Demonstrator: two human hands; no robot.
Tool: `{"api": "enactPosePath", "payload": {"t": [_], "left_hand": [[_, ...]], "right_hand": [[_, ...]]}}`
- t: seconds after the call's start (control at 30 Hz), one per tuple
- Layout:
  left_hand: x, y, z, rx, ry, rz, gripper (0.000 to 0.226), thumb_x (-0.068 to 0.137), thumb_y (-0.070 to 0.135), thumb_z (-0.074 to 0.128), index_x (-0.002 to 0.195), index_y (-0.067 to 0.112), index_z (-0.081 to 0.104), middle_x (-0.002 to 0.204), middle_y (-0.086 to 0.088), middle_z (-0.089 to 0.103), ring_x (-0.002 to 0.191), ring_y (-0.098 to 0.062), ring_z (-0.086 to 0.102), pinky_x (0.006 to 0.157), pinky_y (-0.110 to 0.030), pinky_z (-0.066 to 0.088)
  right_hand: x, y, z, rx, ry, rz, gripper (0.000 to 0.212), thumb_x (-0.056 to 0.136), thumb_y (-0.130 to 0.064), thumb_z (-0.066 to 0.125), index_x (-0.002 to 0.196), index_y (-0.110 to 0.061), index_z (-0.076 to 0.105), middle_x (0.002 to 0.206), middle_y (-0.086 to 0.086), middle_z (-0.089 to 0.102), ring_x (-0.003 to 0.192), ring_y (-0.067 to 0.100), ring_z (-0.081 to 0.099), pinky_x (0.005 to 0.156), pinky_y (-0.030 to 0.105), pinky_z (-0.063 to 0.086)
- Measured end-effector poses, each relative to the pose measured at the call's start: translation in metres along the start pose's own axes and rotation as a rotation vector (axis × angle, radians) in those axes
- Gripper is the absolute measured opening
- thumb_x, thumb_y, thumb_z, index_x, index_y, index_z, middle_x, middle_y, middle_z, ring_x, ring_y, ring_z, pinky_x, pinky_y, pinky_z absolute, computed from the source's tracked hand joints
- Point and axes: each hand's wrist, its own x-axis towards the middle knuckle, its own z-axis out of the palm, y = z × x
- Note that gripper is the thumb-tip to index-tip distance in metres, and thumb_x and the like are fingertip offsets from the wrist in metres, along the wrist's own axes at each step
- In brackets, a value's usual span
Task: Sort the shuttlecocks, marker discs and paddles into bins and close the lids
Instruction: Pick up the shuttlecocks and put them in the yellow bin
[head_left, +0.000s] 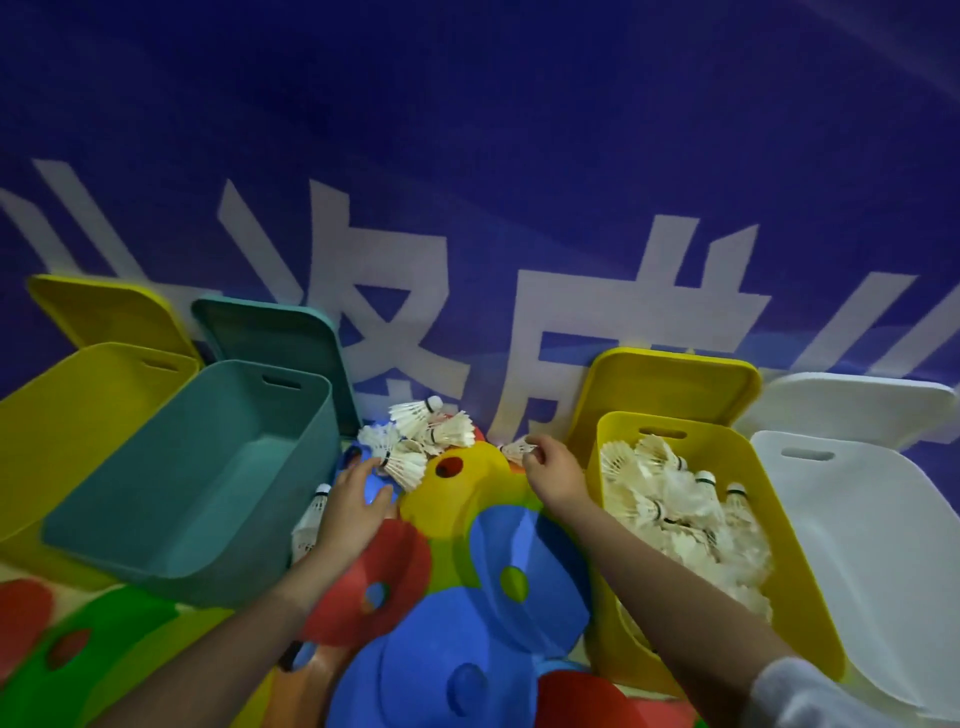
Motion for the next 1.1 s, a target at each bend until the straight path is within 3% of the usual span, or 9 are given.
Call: {"api": "enactPosePath", "payload": {"t": [0.1, 0.3, 0.4, 0.5, 0.57, 0.63, 0.77, 0.93, 1.1], "left_hand": [[0.015, -0.004, -0.004, -0.035, 0.007, 0.002, 0.047, 0.088, 0.016, 0.065, 0.132, 0.013, 0.052, 0.127, -0.014, 0.05, 0.117, -0.028, 0.05, 0.096, -0.033, 0.038], [0.053, -0.01, 0.008, 0.146, -0.17, 0.349, 0.041, 0.085, 0.031, 0.059, 0.126, 0.025, 0.058, 0.125, 0.005, 0.051, 0.12, -0.013, 0.041, 0.098, -0.021, 0.029], [0.073, -0.014, 0.016, 0.235, -0.204, 0.435, 0.041, 0.086, 0.036, 0.056, 0.126, 0.028, 0.058, 0.129, 0.008, 0.052, 0.124, -0.013, 0.04, 0.102, -0.028, 0.031], [0.088, -0.022, 0.022, 0.524, -0.297, 0.514, 0.052, 0.086, 0.043, 0.057, 0.135, 0.031, 0.048, 0.138, 0.008, 0.047, 0.131, -0.015, 0.038, 0.11, -0.039, 0.023], [0.092, -0.029, 0.026, 0.676, -0.32, 0.573, 0.062, 0.073, 0.047, 0.067, 0.131, 0.032, 0.052, 0.13, 0.006, 0.055, 0.122, -0.018, 0.051, 0.105, -0.044, 0.031], [0.095, -0.037, 0.031, 0.738, -0.295, 0.607, 0.069, 0.056, 0.049, 0.078, 0.121, 0.035, 0.059, 0.112, 0.008, 0.064, 0.101, -0.015, 0.062, 0.088, -0.039, 0.041], [0.101, -0.038, 0.031, 0.685, -0.228, 0.609, 0.059, 0.064, 0.051, 0.07, 0.12, 0.033, 0.06, 0.103, 0.009, 0.065, 0.092, -0.015, 0.061, 0.082, -0.034, 0.037], [0.099, -0.038, 0.029, 0.592, -0.218, 0.564, 0.061, 0.077, 0.057, 0.04, 0.13, 0.03, 0.053, 0.114, 0.006, 0.061, 0.106, -0.02, 0.056, 0.087, -0.038, 0.044], [0.084, -0.038, 0.03, 0.428, -0.164, 0.494, 0.062, 0.078, 0.061, 0.041, 0.132, 0.032, 0.051, 0.114, 0.009, 0.058, 0.105, -0.017, 0.056, 0.09, -0.037, 0.041]], "right_hand": [[0.017, 0.012, 0.017, 0.023, 0.031, 0.136, 0.038, 0.092, -0.022, 0.051, 0.128, -0.011, 0.056, 0.127, 0.012, 0.058, 0.113, 0.029, 0.056, 0.091, 0.031, 0.042], [0.05, 0.027, 0.042, 0.008, 0.046, 0.335, 0.051, 0.091, -0.036, 0.057, 0.134, -0.01, 0.049, 0.13, 0.014, 0.052, 0.116, 0.031, 0.052, 0.101, 0.04, 0.041], [0.07, 0.029, 0.054, 0.059, 0.014, 0.423, 0.068, 0.082, -0.049, 0.064, 0.134, -0.009, 0.046, 0.131, 0.017, 0.051, 0.118, 0.034, 0.051, 0.101, 0.042, 0.041], [0.089, 0.032, 0.068, 0.101, 0.006, 0.52, 0.085, 0.073, -0.056, 0.07, 0.137, -0.01, 0.039, 0.133, 0.015, 0.05, 0.12, 0.035, 0.05, 0.102, 0.042, 0.042], [0.098, 0.034, 0.073, 0.15, 0.0, 0.56, 0.086, 0.07, -0.054, 0.072, 0.135, -0.009, 0.038, 0.13, 0.014, 0.052, 0.116, 0.034, 0.053, 0.099, 0.043, 0.045], [0.104, 0.037, 0.077, 0.216, 0.027, 0.586, 0.079, 0.071, -0.045, 0.073, 0.131, -0.006, 0.038, 0.125, 0.016, 0.055, 0.108, 0.034, 0.057, 0.096, 0.045, 0.048], [0.109, 0.04, 0.085, 0.202, 0.118, 0.616, 0.07, 0.08, -0.036, 0.069, 0.133, -0.004, 0.036, 0.127, 0.016, 0.055, 0.116, 0.036, 0.053, 0.102, 0.043, 0.042], [0.111, 0.046, 0.088, 0.077, 0.017, 0.621, 0.078, 0.076, -0.058, 0.066, 0.133, -0.011, 0.043, 0.131, 0.014, 0.05, 0.12, 0.034, 0.047, 0.106, 0.043, 0.037], [0.112, 0.042, 0.092, 0.288, 0.086, 0.662, 0.075, 0.077, -0.042, 0.074, 0.131, -0.01, 0.034, 0.124, 0.012, 0.053, 0.115, 0.034, 0.052, 0.1, 0.044, 0.04]]}}
